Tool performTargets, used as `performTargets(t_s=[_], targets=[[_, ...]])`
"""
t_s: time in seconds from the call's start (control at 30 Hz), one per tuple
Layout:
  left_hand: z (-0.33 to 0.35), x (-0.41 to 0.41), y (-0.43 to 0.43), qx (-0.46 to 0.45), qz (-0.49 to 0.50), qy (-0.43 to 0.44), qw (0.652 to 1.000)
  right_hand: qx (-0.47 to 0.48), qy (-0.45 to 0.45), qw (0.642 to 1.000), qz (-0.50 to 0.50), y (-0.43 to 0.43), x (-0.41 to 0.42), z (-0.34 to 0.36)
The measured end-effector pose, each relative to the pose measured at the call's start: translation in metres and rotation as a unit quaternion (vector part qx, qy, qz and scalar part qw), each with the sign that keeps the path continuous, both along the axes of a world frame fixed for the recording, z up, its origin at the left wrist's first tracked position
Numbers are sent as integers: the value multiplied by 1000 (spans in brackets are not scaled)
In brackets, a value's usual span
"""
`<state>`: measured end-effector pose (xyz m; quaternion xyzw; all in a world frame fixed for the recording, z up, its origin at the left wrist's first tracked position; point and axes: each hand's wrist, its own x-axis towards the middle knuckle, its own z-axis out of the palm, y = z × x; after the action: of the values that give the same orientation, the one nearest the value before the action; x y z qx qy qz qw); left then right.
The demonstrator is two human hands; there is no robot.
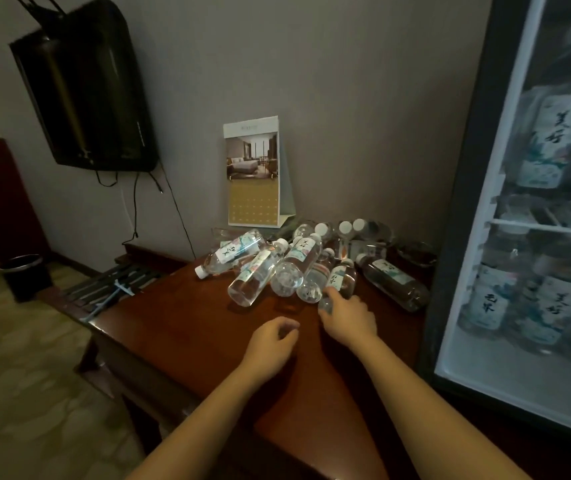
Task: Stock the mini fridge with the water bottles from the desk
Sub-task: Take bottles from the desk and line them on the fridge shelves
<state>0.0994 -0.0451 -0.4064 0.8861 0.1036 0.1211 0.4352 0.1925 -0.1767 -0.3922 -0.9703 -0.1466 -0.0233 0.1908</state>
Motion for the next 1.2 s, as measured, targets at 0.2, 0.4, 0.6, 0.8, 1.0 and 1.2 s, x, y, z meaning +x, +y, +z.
performTargets(t_s=[0.2, 0.4, 0.6, 0.8, 1.0, 1.2], targets=[[2, 3, -40, -245, 10, -15, 969, 64, 33, 993, 98, -27, -57, 5], [5, -4, -52, -304, 16, 18, 952, 125, 59, 976, 169, -59, -121, 6], [9, -23, -59, -390, 5, 58, 919, 396, 207, 892, 66, -75, -142, 16], [20, -47, -75, -424, -32, 60, 903, 453, 306, 837, -27, -75, -121, 32], [27, -78, -83, -401, -104, -33, 910, 506, 295, 809, 56, -101, -143, 31], [53, -101, -122, -295, -196, -87, 931, 548, 213, 804, 90, -148, -163, 33]])
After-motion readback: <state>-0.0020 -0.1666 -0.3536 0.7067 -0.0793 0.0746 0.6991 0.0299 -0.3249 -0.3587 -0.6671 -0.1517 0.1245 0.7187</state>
